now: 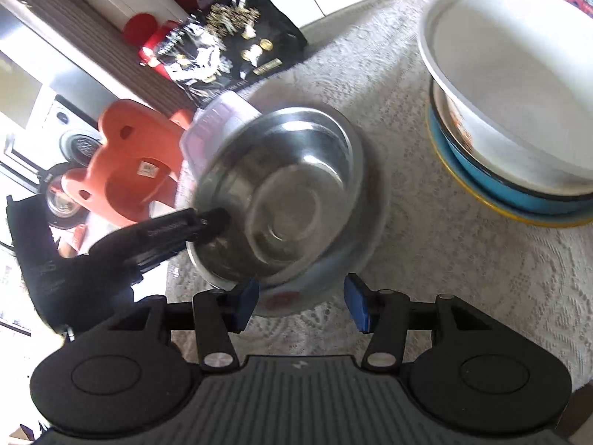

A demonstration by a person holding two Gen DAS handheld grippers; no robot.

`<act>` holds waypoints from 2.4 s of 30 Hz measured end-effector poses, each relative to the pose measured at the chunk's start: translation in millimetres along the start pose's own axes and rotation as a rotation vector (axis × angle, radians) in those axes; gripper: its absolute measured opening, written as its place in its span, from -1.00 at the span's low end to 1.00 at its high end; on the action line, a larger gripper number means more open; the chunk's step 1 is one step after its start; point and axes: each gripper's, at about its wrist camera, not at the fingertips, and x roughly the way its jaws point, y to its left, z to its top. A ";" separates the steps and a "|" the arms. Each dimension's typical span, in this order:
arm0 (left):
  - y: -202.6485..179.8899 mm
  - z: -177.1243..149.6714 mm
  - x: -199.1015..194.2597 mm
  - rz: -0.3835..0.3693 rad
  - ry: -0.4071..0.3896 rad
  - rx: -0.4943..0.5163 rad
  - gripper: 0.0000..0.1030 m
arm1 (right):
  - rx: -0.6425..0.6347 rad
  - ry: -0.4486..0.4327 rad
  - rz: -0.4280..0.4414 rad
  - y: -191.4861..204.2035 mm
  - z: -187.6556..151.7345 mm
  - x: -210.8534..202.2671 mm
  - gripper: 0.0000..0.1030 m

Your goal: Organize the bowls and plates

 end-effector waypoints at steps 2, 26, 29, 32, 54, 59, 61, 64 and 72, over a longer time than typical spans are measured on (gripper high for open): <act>0.4 0.5 1.8 -0.005 0.002 -0.007 -0.42 | -0.017 -0.005 -0.012 3.1 4.7 3.3 -0.01; -43.1 -0.1 -61.5 0.039 -0.148 0.056 -0.37 | -0.386 -0.188 -0.026 3.9 20.0 -79.7 -0.04; -62.9 7.6 -101.9 -0.170 -0.265 0.039 -0.37 | -0.460 -0.287 -0.032 -9.4 34.7 -120.0 0.00; -92.0 16.6 -126.4 -0.525 -0.362 0.046 -0.37 | -0.510 -0.399 -0.078 -25.9 53.9 -152.3 0.24; -251.4 31.5 -31.5 -0.037 0.108 0.490 -0.66 | -0.200 -0.163 -0.037 -179.6 133.6 -86.5 0.42; -253.2 18.3 -15.1 -0.009 0.173 0.514 -0.66 | -0.229 -0.086 -0.087 -179.8 123.6 -67.8 0.40; -252.5 16.5 -10.4 0.000 0.199 0.503 -0.64 | -0.233 -0.044 -0.118 -180.7 120.3 -55.8 0.26; -254.2 15.7 -7.5 0.016 0.194 0.508 -0.45 | -0.233 0.025 -0.142 -184.1 116.6 -37.3 0.11; -259.0 21.8 6.3 -0.053 0.264 0.488 -0.44 | -0.207 0.034 -0.150 -201.1 127.6 -32.4 0.11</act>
